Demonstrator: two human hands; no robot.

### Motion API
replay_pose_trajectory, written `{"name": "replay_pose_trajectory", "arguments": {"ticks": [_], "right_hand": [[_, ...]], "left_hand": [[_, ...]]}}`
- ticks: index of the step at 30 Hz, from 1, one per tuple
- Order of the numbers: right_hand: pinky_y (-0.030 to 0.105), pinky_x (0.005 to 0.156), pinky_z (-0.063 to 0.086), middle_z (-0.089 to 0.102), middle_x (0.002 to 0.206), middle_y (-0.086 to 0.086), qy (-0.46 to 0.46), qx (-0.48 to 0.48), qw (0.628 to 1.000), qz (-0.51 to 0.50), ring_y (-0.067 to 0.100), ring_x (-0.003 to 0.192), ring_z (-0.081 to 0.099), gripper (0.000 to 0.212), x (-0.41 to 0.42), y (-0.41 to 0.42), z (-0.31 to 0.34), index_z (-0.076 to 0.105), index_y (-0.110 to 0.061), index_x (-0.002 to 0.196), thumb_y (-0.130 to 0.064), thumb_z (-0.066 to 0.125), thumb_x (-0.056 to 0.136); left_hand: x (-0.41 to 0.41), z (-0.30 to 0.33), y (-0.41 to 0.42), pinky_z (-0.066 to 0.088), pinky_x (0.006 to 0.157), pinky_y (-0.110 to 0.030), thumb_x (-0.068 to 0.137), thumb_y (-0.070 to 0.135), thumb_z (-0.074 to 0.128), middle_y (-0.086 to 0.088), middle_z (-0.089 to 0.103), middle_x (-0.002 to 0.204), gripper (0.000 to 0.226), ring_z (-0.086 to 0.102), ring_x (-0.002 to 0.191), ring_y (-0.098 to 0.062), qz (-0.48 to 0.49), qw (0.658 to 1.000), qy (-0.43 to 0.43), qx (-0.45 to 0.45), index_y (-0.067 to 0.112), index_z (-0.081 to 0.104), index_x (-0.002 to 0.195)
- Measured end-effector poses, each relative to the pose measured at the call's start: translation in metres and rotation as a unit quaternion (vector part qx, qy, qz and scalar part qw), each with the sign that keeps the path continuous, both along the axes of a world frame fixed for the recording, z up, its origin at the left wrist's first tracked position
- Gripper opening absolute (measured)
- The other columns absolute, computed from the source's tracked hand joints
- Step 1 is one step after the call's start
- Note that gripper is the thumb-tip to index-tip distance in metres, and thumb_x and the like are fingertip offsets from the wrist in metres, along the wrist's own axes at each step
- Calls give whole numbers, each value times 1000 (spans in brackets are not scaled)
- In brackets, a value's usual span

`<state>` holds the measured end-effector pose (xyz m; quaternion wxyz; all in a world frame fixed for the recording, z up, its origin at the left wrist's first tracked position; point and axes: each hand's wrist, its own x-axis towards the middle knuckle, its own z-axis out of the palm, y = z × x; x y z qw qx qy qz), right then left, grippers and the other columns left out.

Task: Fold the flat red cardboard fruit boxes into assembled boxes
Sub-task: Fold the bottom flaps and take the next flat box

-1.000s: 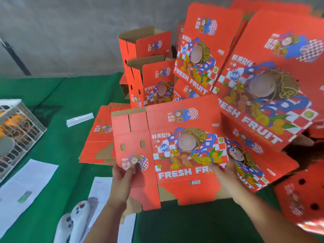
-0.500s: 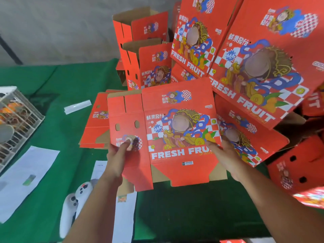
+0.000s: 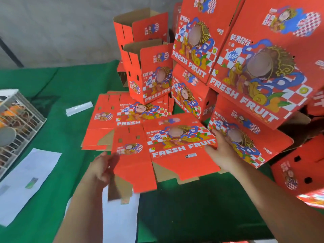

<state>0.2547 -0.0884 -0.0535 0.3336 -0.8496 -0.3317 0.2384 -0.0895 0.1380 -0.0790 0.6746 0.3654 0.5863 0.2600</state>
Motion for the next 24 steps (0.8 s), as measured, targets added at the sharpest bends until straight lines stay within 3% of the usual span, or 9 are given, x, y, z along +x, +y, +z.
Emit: {"name": "replay_pose_trajectory", "arguments": {"ticks": [3, 6, 8, 10, 13, 16, 19, 21, 24], "right_hand": [[49, 105, 50, 54, 144, 21, 17, -35, 999, -11, 37, 127, 59, 51, 8, 5, 15, 54, -17, 146, -23, 66, 98], [40, 84, 62, 69, 130, 18, 219, 43, 973, -58, 30, 101, 74, 28, 24, 1, 46, 69, -14, 125, -21, 65, 98], [26, 54, 60, 73, 123, 13, 396, 163, 898, -99, 19, 71, 77, 21, 36, -7, 61, 71, -14, 116, -21, 60, 99], [23, 52, 58, 76, 120, 10, 457, 261, 839, -134, 16, 72, 77, 31, 45, -13, 65, 67, -8, 125, -21, 53, 101], [29, 78, 55, 77, 108, 4, 409, 320, 842, -144, 16, 91, 71, 49, 32, -16, 63, 56, 3, 142, -26, 40, 106], [48, 116, 36, 63, 137, 22, 370, 363, 842, -151, 34, 132, 57, 62, 26, -21, 52, 54, 6, 144, -38, 28, 109], [47, 112, 42, 67, 137, 13, 402, 347, 841, -103, 31, 138, 55, 72, 6, -11, 60, 62, -10, 139, -65, 33, 103], [29, 103, 49, 64, 143, 3, 349, 317, 881, -43, 6, 131, 60, 87, -16, 4, 69, 55, -16, 145, -79, 59, 85], [6, 94, 41, 46, 160, -2, 304, 356, 884, -8, -25, 116, 53, 61, -32, 16, 65, 39, -24, 159, -51, 53, 105]], "left_hand": [[-10, 16, 9, 58, 54, -19, 101, 7, 59, 8, 78, 86, 35, 70, 59, 4, -15, 997, 9, 71, 25, 58, 131], [-10, 31, 1, 58, 58, -27, 105, 33, 52, 3, 75, 123, 32, 75, 81, -11, -26, 984, -161, 69, 23, 67, 131], [-4, 39, -5, 54, 62, -28, 105, 42, 42, -9, 63, 143, 37, 71, 85, -22, 4, 963, -261, 64, 22, 68, 122], [7, 47, -12, 54, 64, -27, 106, 48, 37, -13, 59, 147, 44, 71, 90, -23, 17, 960, -256, 111, 20, 67, 120], [25, 52, -17, 54, 89, -42, 108, 53, 29, -9, 59, 149, 57, 61, 129, -29, 2, 955, -226, 190, 19, 70, 129], [40, 56, -20, 39, 112, -52, 105, 64, 28, -2, 60, 149, 71, 59, 134, -21, -16, 958, -209, 196, 16, 55, 149], [66, 67, -39, 23, 126, -50, 92, 85, 21, 6, 45, 161, 89, 39, 151, -14, -165, 953, -119, 223, 29, 41, 158], [90, 71, -62, 14, 129, -45, 90, 88, 18, 10, 32, 168, 92, 22, 157, -9, -239, 938, -97, 231, 33, 29, 163], [107, 68, -80, 18, 128, -34, 83, 93, 36, 30, 25, 165, 96, 20, 152, 9, -205, 939, -112, 251, 41, 22, 162]]}}
